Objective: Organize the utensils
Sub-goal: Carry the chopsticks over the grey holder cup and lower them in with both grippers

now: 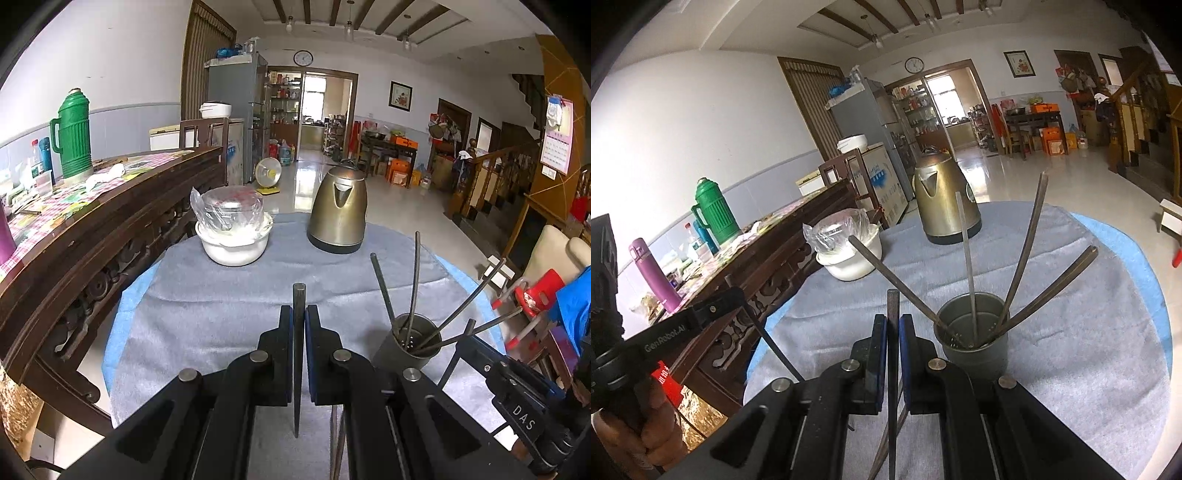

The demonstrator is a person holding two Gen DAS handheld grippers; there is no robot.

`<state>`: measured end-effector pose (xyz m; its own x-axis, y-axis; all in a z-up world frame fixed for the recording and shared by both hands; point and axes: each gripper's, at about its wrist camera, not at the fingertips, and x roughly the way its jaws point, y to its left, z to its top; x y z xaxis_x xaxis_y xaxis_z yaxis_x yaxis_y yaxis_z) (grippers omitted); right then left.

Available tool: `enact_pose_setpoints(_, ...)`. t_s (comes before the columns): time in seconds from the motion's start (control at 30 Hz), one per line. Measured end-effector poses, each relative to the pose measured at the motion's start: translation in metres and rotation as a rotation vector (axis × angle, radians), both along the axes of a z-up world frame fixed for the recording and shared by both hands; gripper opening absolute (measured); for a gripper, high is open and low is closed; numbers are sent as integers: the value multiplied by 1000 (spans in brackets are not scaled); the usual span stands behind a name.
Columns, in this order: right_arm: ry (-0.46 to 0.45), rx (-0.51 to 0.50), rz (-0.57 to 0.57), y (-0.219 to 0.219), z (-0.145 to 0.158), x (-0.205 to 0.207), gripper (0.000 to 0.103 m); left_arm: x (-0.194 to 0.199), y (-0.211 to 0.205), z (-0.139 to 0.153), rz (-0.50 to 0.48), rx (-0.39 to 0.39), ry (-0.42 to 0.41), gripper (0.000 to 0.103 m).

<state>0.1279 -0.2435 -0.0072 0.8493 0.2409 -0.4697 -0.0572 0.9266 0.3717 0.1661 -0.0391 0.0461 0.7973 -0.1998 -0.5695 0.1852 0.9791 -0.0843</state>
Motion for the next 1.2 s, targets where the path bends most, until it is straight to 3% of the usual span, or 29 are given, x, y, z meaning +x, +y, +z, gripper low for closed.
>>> enact_pose_setpoints(0.53,-49,63,-56,-36,7,-15,8,-7,-13,12,-26,4,-11,6)
enact_pose_setpoints(1.2,-182,82,-168,-84,53,-29,8,-8,-30,50,-90,-65,-33,6)
